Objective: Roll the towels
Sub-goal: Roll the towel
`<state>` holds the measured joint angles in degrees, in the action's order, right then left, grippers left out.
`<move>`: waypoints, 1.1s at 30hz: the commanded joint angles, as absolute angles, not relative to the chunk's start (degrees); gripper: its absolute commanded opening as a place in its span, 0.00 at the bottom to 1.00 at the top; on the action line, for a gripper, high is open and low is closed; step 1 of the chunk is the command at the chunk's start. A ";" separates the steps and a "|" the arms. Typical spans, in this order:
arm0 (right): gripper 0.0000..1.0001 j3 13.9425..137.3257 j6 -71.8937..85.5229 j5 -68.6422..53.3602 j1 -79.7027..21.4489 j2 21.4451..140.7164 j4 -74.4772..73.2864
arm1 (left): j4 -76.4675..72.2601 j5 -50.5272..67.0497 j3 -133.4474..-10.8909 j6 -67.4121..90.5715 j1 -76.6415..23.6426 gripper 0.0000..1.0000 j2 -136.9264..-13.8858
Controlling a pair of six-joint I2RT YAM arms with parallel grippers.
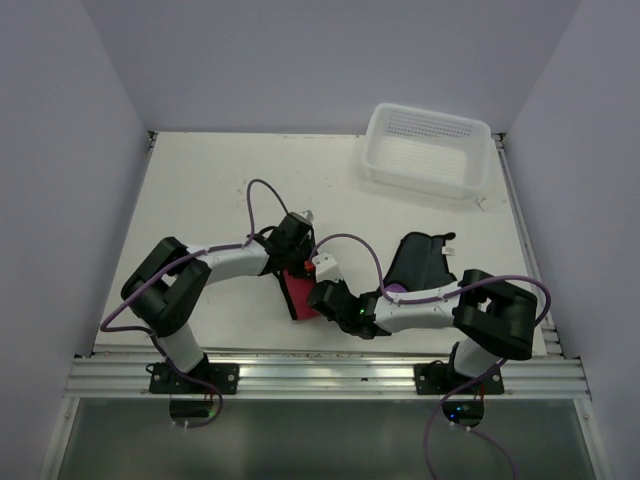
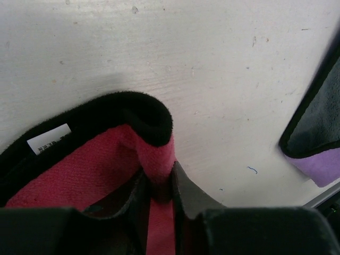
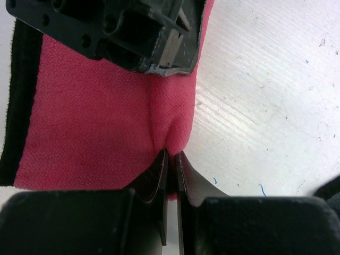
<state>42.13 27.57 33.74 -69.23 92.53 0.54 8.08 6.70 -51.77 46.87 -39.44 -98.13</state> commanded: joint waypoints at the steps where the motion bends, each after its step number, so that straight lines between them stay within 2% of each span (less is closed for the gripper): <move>1: 0.00 41.92 28.04 34.19 -68.91 91.76 -2.19 | 8.61 2.73 -52.74 44.56 -38.85 0.21 -98.44; 5: 0.02 42.36 28.39 33.66 -68.91 91.06 -3.25 | 5.55 3.95 -50.89 44.91 -38.67 0.04 -98.79; 6: 0.06 42.36 28.48 33.58 -68.91 90.62 -3.43 | 3.10 4.22 -50.19 45.17 -38.67 0.02 -98.70; 7: 0.14 42.36 28.56 33.57 -68.91 90.27 -3.78 | 1.95 4.74 -48.88 45.61 -38.67 0.00 -98.61; 9: 0.24 42.45 29.26 32.96 -68.91 88.60 -4.22 | -1.90 5.10 -47.12 45.88 -38.76 0.00 -98.79; 10: 0.32 42.63 29.44 32.52 -68.82 88.16 -4.57 | -2.54 5.27 -46.76 46.14 -38.67 0.00 -98.88; 17: 0.47 41.22 32.69 26.99 -66.63 81.22 -4.13 | -7.64 5.36 -43.86 47.37 -38.67 0.00 -99.58; 23: 0.50 38.59 36.73 21.98 -60.83 75.85 -2.55 | -10.10 5.27 -41.66 48.08 -38.76 0.00 -99.14; 33: 0.38 35.16 43.33 7.22 -49.93 80.41 6.14 | -11.69 5.45 -40.25 48.34 -38.76 0.00 -99.49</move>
